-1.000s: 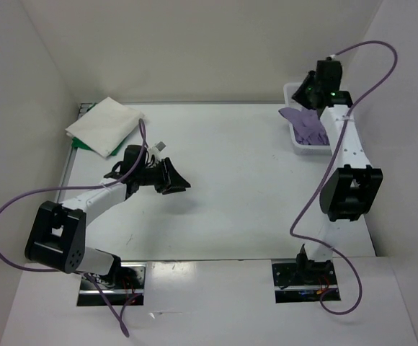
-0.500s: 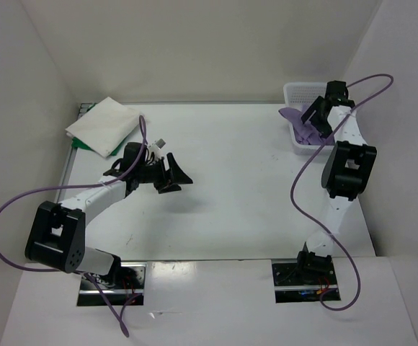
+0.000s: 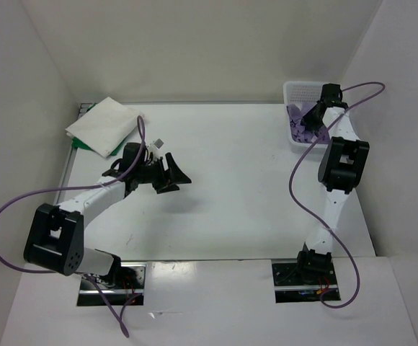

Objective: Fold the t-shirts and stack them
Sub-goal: Grab crumpled tshirt from bin with the right arm, then move the tshirt to the center of the board

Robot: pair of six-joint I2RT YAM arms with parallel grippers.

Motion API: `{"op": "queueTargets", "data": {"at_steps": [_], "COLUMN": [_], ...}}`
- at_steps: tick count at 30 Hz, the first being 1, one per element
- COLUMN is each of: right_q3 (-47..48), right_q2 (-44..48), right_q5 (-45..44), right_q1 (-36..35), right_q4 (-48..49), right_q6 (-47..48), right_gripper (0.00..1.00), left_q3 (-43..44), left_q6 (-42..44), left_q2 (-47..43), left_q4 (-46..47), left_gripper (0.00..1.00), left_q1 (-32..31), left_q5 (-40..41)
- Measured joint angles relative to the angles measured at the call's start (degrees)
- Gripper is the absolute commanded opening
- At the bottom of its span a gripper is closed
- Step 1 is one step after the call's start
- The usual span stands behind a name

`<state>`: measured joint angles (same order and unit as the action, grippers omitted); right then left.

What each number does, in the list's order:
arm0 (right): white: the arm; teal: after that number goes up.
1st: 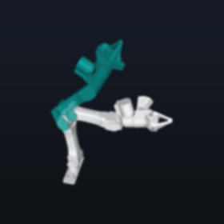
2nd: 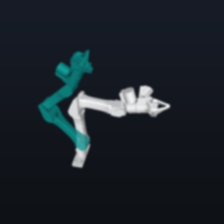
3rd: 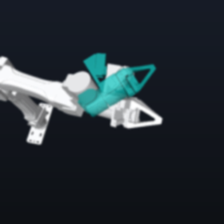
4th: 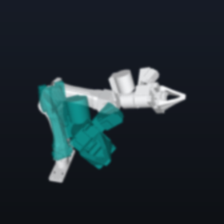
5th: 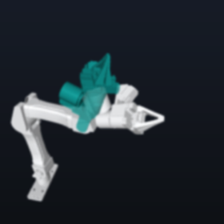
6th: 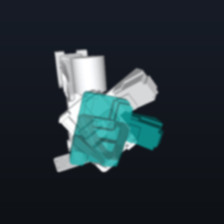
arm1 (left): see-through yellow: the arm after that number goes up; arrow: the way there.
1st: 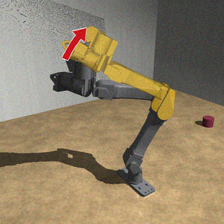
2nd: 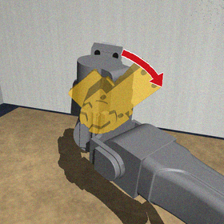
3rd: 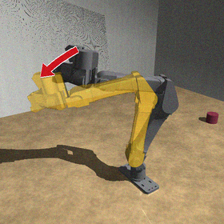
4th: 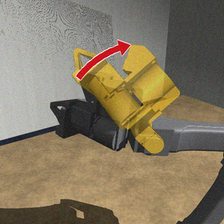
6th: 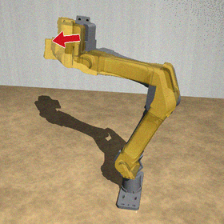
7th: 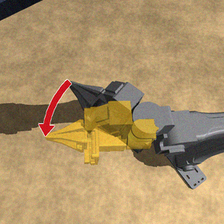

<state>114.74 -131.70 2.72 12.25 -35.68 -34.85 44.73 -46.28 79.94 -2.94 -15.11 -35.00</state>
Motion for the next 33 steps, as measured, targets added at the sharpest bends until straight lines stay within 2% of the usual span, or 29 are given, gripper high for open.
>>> {"op": "queueTargets", "data": {"at_steps": [2,7,11,17,20,24,33], "right_q3": [-0.76,-7.43,-11.15,-11.19,-8.66,-2.64,13.66], "right_q2": [0.81,7.58,17.92,35.98,42.36,46.16,43.82], "right_q5": [0.57,0.85,0.72,1.07,3.67,10.08,29.4], "right_q1": [0.0,-0.07,-0.63,-2.23,-3.56,-8.28,-26.56], "right_q4": [1.68,4.83,5.7,9.05,9.44,10.23,16.04], "right_q6": [-0.66,-1.14,-0.87,1.18,1.53,1.18,-8.11], "right_gripper": [0.03,0.0,0.0,0.0,0.0,0.0,0.01], "left_q3": [0.0,0.0,0.81,4.96,6.8,7.43,7.41], "left_q6": [-0.09,-0.22,-0.35,-0.7,-1.29,-2.62,-5.14], "left_q2": [-0.79,-1.31,-0.74,1.38,1.86,1.86,0.61], "left_q4": [-0.07,-0.07,-0.11,0.42,0.94,1.33,1.05], "left_gripper": [0.79,0.79,0.79,0.79,0.79,0.79,0.79], "left_q1": [0.0,0.0,-0.02,0.26,1.05,4.17,14.84], "left_q5": [0.46,0.87,1.14,1.25,1.29,1.66,4.7]}}
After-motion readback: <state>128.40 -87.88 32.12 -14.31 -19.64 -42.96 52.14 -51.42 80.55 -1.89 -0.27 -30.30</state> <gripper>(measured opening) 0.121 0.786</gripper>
